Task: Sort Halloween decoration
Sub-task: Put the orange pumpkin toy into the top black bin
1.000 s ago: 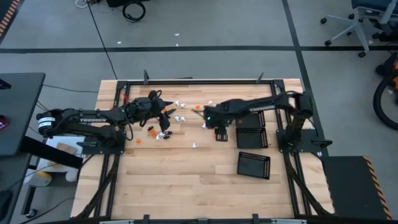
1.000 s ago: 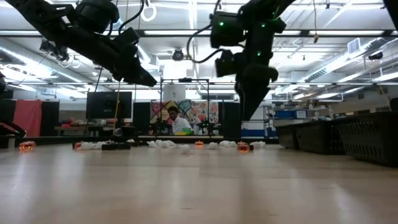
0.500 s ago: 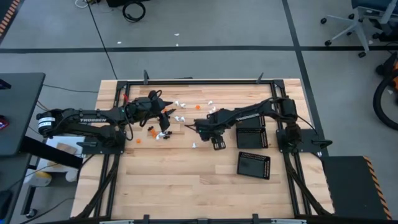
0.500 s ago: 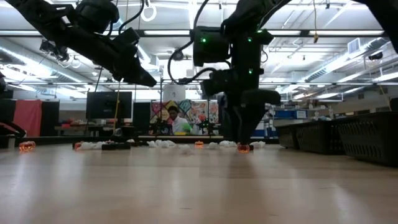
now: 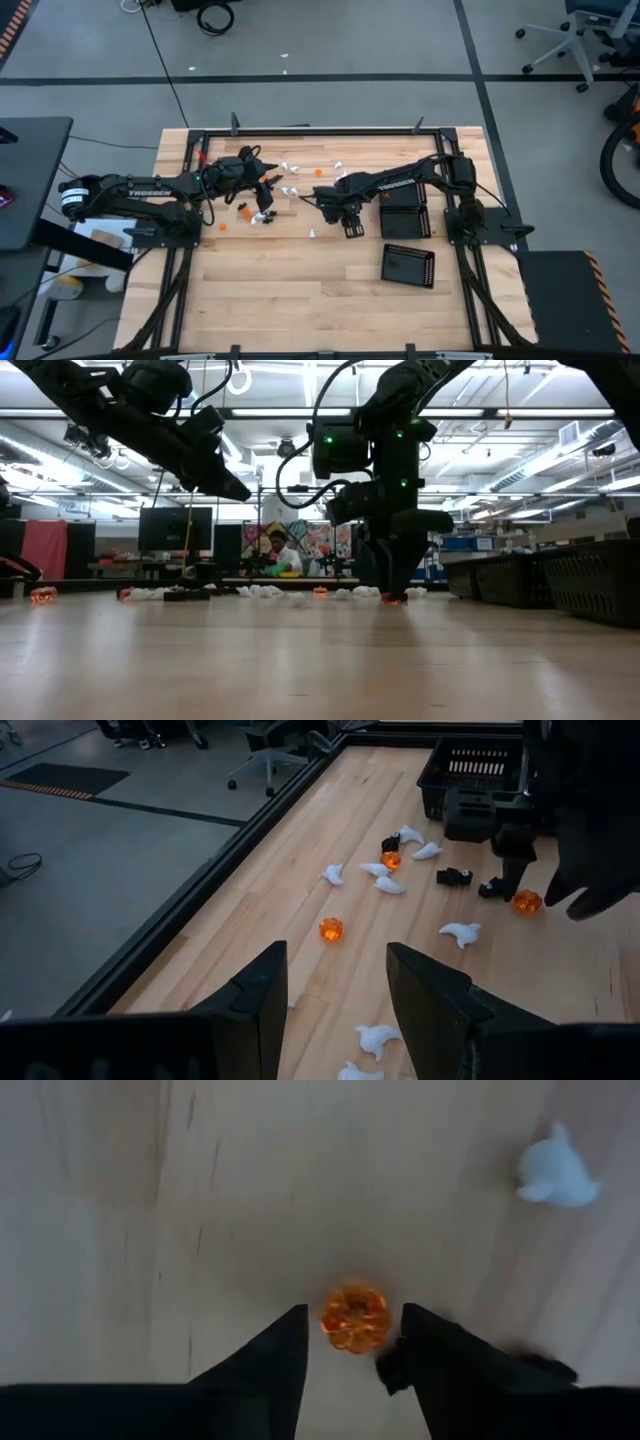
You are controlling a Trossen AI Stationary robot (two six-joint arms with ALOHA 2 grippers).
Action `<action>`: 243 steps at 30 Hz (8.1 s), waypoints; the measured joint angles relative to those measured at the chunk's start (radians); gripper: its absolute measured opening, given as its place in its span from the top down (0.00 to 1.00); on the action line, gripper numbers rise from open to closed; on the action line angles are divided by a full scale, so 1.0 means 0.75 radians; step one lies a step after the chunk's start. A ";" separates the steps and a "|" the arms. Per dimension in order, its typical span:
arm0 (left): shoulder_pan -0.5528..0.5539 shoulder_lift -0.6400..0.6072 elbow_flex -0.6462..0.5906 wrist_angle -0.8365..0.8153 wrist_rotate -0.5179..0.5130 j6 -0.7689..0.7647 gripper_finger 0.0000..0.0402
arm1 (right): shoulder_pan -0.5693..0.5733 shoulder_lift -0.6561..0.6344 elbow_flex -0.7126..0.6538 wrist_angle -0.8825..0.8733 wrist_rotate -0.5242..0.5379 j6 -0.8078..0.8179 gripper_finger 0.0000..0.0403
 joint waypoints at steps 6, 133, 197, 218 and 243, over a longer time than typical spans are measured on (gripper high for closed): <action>0.000 0.000 0.000 -0.006 0.000 -0.001 0.61 | 0.000 -0.007 -0.052 0.058 -0.016 -0.001 0.62; 0.000 0.000 0.000 -0.027 0.000 0.000 0.61 | -0.474 0.009 -0.006 0.113 0.007 -0.060 0.79; 0.000 0.000 0.001 0.022 0.000 0.002 0.61 | -0.268 -0.004 0.004 -0.409 0.137 0.141 0.53; 0.000 0.000 0.001 0.021 0.000 0.002 0.61 | -0.277 0.094 0.009 -0.396 0.125 0.019 0.70; 0.000 0.000 0.001 0.015 0.000 0.001 0.61 | -0.224 0.025 0.101 -0.459 0.160 0.057 0.60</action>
